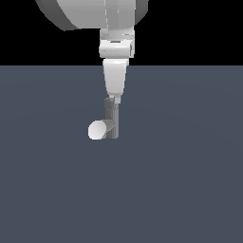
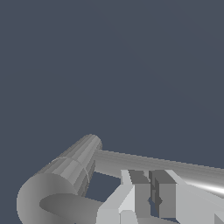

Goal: Turn on the faucet by rotating a designated handle.

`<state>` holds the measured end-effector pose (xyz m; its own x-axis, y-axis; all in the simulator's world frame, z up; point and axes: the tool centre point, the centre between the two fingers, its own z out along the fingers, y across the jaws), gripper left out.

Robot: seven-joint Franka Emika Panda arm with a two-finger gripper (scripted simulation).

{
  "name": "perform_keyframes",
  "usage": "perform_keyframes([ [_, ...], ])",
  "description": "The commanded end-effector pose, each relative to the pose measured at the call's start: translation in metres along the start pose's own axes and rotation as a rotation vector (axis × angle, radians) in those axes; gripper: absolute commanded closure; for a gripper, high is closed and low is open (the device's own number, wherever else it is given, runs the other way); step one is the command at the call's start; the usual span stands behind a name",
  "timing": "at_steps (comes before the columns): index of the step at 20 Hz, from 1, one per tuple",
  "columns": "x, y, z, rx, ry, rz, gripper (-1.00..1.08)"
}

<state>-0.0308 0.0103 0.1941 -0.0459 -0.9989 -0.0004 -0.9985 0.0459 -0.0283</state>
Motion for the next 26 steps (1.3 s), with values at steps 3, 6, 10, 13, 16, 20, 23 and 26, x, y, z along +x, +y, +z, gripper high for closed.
perform_keyframes([
  [3,-0.044,0.012,0.01,-0.024,-0.001,-0.033,1.08],
  [6,-0.057,0.015,0.012,-0.028,0.0,-0.035,1.08],
  [10,-0.039,-0.002,0.004,-0.008,-0.002,0.006,1.08],
  [13,-0.052,-0.007,0.006,-0.012,-0.002,-0.001,1.08],
  [16,-0.065,-0.013,0.007,-0.015,-0.002,-0.008,1.08],
  [20,-0.082,-0.02,0.009,-0.02,-0.001,-0.018,1.08],
  [23,-0.094,-0.024,0.011,-0.023,-0.001,-0.025,1.08],
  [26,-0.107,-0.029,0.013,-0.027,0.0,-0.032,1.08],
])
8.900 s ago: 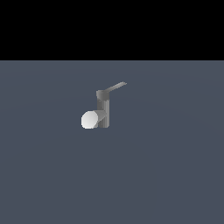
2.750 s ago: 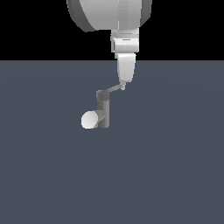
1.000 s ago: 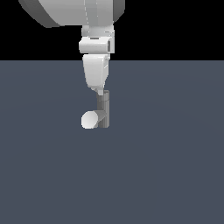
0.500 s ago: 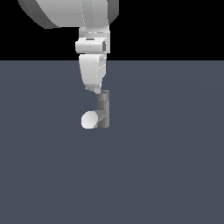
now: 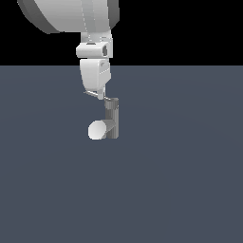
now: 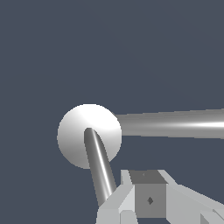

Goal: Turn on the faucet by rotating a designated handle.

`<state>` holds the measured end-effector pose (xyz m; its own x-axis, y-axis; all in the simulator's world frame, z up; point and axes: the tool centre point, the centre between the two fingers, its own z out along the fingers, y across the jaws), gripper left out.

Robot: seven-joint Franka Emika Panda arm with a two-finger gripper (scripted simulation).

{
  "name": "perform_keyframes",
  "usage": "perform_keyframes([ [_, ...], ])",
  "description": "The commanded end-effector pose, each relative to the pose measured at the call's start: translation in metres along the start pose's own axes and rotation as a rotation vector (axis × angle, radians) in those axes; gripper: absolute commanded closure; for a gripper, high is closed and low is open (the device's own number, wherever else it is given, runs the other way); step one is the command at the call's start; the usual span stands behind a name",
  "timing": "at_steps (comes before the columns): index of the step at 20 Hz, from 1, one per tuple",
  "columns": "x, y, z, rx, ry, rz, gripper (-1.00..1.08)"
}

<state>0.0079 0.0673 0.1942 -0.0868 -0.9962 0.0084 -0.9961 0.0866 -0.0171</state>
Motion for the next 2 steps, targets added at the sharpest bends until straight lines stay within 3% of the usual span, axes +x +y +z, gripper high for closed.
perform_keyframes([
  [1,-0.0518,0.0071,0.0116,-0.016,-0.009,-0.075,1.08],
  [2,-0.0518,0.0071,0.0116,-0.016,-0.009,-0.075,1.08],
])
